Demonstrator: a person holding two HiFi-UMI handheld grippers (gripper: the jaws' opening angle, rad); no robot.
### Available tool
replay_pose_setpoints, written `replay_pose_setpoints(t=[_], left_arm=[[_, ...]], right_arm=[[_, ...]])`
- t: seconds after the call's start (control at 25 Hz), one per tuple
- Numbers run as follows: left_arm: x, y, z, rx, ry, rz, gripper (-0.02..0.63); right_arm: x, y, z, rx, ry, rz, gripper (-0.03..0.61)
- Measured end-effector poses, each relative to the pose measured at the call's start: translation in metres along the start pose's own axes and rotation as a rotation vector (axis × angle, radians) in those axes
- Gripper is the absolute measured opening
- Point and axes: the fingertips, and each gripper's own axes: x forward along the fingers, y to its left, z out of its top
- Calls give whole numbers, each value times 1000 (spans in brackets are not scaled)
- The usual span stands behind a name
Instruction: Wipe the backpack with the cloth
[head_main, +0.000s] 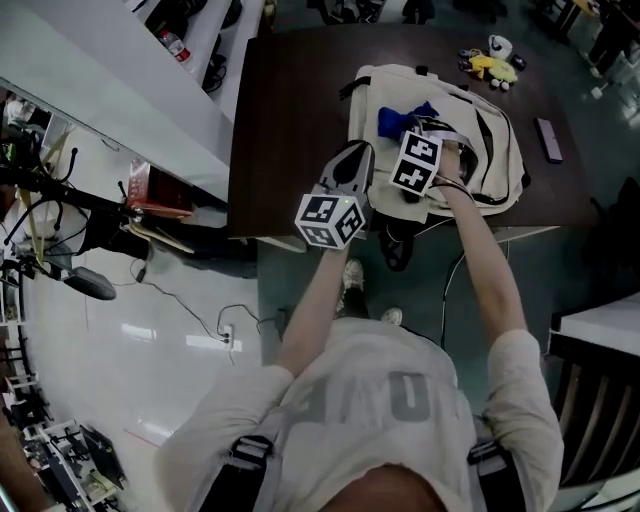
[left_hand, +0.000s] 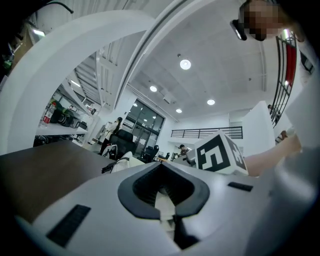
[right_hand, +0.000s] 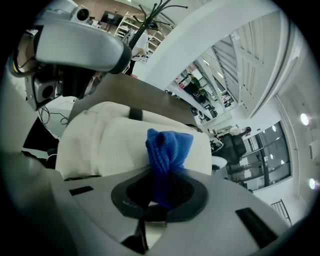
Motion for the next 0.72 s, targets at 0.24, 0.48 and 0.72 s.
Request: replay_pose_setpoints(t=[0.24,0.48,0.72], left_arm=[[-33,-25,-9,13,-1,28,2],[-50,-37,-13,8,-22,58,2],[-63,-42,-12,-2,-54,95,2]], right_arm=[[-22,59,-1,-31,-19,5,41],[-35,102,8,-31,-62,31,41],[-40,145,15,-74,-77,65,41]])
